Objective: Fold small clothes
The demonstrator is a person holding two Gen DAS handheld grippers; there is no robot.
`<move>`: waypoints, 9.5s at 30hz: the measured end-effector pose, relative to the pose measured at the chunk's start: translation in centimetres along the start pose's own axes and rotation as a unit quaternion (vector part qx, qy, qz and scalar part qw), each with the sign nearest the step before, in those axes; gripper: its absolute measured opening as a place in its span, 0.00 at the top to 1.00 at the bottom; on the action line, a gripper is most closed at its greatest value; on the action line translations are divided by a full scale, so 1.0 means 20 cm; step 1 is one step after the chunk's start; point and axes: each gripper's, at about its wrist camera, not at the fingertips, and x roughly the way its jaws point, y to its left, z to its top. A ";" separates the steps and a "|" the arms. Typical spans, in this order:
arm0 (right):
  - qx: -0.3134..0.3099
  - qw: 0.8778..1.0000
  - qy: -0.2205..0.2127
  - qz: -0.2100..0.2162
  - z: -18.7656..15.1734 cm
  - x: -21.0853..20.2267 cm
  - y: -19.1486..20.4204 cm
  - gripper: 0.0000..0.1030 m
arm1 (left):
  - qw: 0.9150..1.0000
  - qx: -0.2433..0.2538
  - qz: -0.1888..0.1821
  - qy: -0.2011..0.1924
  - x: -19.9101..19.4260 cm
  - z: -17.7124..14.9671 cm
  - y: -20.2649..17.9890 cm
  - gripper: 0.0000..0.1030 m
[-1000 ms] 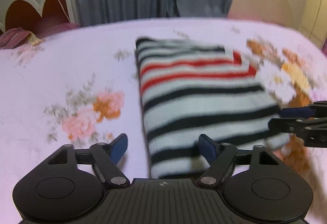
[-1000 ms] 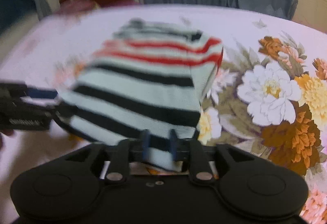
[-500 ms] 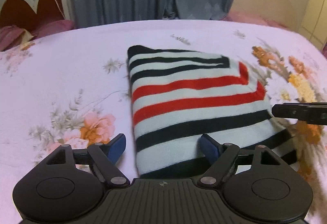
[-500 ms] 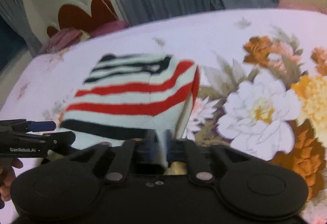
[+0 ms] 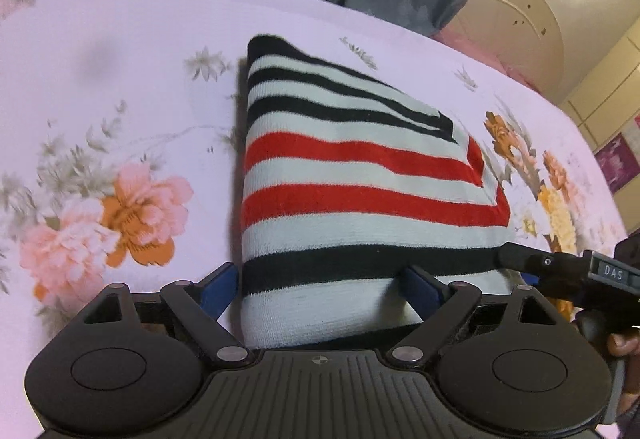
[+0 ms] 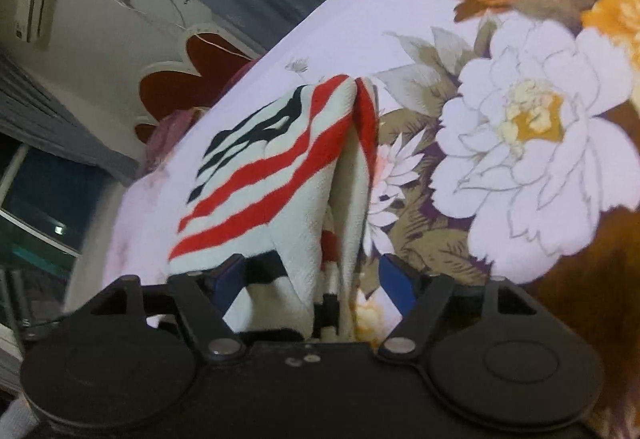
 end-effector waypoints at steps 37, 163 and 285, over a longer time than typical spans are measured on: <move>-0.235 0.944 -0.022 -0.232 -0.13 0.16 0.59 0.70 | 0.991 0.128 0.007 -0.045 -0.06 -0.03 -0.14 0.46; -0.334 0.909 0.026 -0.246 -0.86 0.66 1.32 0.84 | 0.984 0.112 0.117 -0.076 -0.64 -0.40 0.52 0.52; -0.279 0.913 -0.181 -0.234 -1.68 -0.74 1.62 0.01 | 0.945 0.134 0.137 -0.263 -1.79 -1.37 -0.19 0.00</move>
